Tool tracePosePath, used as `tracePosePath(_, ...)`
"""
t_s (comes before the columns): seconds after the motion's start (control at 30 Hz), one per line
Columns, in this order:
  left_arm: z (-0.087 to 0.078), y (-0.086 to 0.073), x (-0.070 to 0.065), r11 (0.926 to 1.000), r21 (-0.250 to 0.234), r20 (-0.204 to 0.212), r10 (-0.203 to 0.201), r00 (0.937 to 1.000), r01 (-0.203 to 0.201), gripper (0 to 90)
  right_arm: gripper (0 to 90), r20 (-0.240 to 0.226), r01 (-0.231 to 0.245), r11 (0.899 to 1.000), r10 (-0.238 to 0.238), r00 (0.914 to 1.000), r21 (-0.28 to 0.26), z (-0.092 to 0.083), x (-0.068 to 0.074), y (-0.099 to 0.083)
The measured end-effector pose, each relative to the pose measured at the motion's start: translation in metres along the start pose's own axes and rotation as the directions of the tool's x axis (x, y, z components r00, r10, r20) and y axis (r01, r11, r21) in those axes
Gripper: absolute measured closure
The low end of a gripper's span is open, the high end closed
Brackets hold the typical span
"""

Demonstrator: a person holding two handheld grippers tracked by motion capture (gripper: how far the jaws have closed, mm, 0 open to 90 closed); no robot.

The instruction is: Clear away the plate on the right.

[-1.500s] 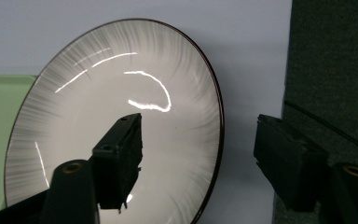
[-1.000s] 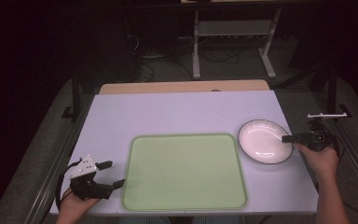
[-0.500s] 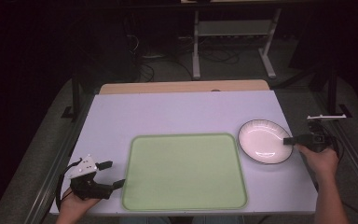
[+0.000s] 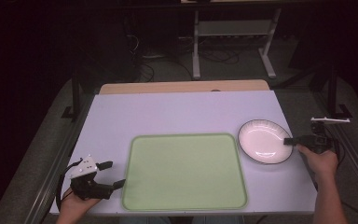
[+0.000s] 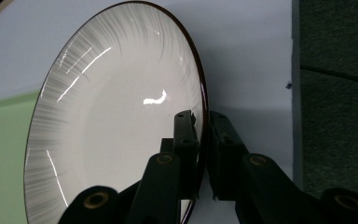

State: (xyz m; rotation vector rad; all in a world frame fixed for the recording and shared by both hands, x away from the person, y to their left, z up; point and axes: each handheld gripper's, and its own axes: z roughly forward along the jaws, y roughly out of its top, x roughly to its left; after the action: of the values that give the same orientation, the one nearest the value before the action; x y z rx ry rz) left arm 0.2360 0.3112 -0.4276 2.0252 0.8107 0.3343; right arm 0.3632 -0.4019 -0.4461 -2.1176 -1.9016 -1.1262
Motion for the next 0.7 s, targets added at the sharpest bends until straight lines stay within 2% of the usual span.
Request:
tracePosePath(0.13,0.0006,0.0000,-0.0003,1.0000,0.001,0.000,0.001,1.0000,-0.001,14.1,83.0,-0.023,-0.029,1.000,0.028,0.9993,-0.010,0.0001,-0.0031,-0.0011)
tracePosePath(0.37,-0.0001,-0.0001,-0.0003,1.0000,0.001,0.000,0.002,1.0000,-0.002,14.1,83.6,-0.026,-0.045,0.999,0.044,0.9987,-0.016,0.0001,-0.0037,-0.0018)
tracePosePath(0.7,-0.0008,-0.0005,0.0005,1.0000,-0.002,0.000,-0.002,1.0000,0.002,14.2,84.0,-0.078,-0.118,0.992,0.114,0.9904,-0.043,0.0007,-0.0088,-0.0047)
